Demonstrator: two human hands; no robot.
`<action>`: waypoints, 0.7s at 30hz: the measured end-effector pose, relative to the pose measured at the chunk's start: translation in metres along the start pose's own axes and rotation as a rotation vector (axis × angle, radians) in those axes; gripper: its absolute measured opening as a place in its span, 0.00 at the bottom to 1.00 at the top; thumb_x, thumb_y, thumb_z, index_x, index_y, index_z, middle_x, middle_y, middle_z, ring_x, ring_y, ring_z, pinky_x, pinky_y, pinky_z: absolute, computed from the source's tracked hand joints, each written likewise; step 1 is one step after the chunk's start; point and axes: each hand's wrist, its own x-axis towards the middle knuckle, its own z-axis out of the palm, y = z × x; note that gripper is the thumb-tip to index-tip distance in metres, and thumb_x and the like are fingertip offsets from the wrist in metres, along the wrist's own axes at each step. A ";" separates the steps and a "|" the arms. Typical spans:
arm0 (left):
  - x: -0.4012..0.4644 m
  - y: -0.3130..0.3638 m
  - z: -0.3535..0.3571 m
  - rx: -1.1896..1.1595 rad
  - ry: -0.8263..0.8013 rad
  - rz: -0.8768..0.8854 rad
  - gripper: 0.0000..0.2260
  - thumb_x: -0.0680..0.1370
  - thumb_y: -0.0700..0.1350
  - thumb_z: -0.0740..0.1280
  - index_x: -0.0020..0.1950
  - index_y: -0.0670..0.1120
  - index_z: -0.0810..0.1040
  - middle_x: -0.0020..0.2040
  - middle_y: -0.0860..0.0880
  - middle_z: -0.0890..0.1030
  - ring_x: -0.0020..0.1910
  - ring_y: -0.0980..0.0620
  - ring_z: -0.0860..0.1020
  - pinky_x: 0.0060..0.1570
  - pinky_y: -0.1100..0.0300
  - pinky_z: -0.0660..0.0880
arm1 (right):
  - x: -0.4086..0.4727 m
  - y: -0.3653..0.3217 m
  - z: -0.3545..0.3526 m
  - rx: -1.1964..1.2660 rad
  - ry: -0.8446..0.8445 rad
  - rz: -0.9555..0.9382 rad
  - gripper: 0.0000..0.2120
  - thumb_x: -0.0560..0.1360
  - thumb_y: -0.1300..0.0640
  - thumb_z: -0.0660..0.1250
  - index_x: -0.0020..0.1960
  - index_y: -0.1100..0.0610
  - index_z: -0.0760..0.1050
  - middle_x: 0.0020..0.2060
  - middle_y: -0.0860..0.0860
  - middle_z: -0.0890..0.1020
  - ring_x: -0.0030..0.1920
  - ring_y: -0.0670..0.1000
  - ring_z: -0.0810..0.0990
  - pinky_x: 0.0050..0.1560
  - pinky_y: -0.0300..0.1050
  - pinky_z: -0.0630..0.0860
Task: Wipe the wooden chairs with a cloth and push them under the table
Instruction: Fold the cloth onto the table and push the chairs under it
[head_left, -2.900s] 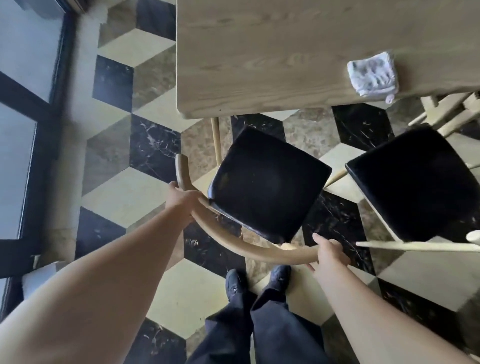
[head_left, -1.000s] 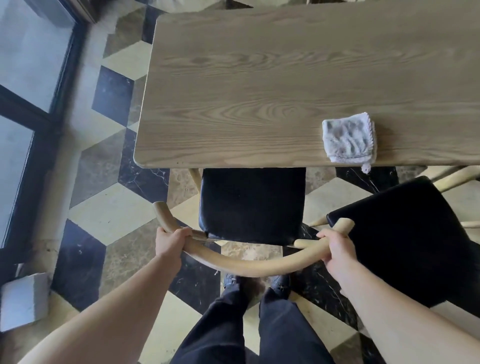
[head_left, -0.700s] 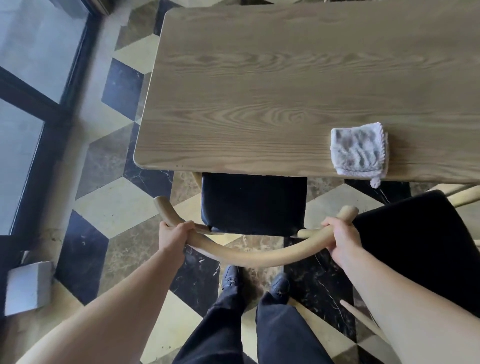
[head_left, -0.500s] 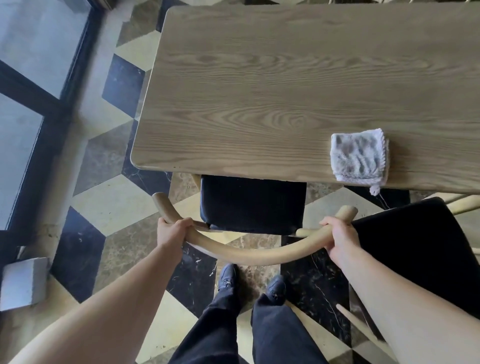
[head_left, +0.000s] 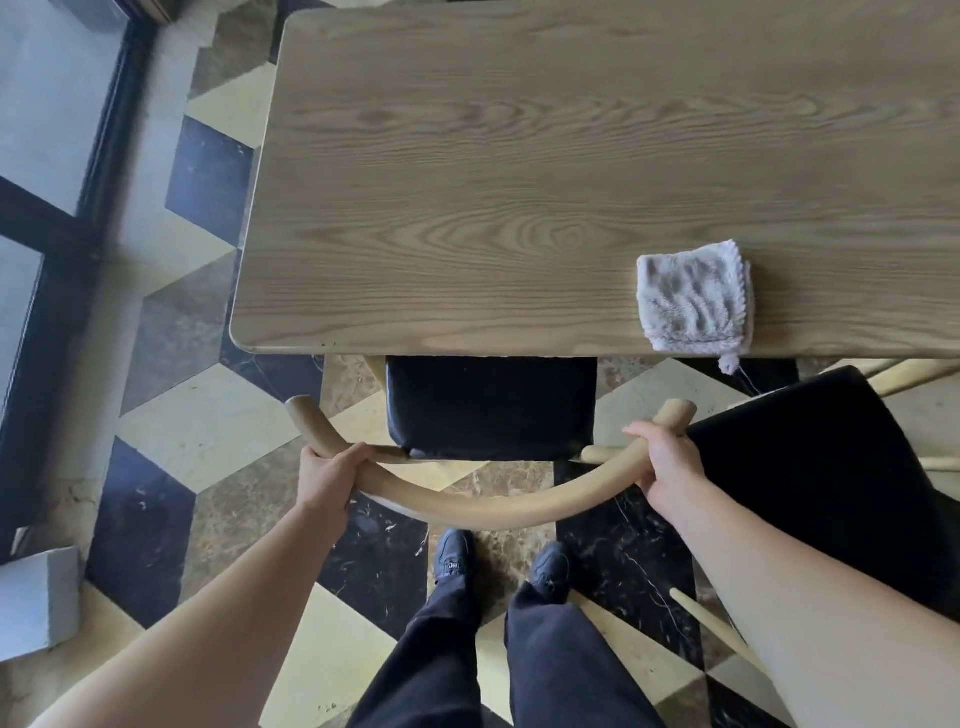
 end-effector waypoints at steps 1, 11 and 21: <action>-0.003 -0.001 -0.003 -0.013 -0.039 -0.007 0.23 0.71 0.46 0.77 0.60 0.45 0.71 0.50 0.42 0.79 0.41 0.46 0.79 0.44 0.49 0.79 | -0.004 -0.001 -0.001 0.004 -0.048 0.010 0.23 0.70 0.57 0.75 0.63 0.53 0.71 0.49 0.53 0.83 0.35 0.53 0.87 0.43 0.43 0.77; -0.109 -0.030 0.031 -0.062 -0.222 -0.115 0.39 0.69 0.56 0.80 0.72 0.47 0.62 0.53 0.47 0.78 0.48 0.47 0.78 0.46 0.53 0.78 | -0.085 0.012 -0.068 -0.081 -0.189 -0.062 0.32 0.74 0.54 0.74 0.74 0.57 0.66 0.65 0.55 0.77 0.61 0.53 0.77 0.69 0.54 0.71; -0.246 -0.086 0.134 -0.046 -0.298 0.007 0.44 0.74 0.52 0.77 0.82 0.50 0.53 0.52 0.49 0.76 0.59 0.43 0.79 0.60 0.48 0.79 | -0.081 0.036 -0.267 -0.480 -0.116 -0.140 0.33 0.74 0.53 0.73 0.75 0.58 0.64 0.66 0.56 0.74 0.64 0.56 0.74 0.66 0.55 0.74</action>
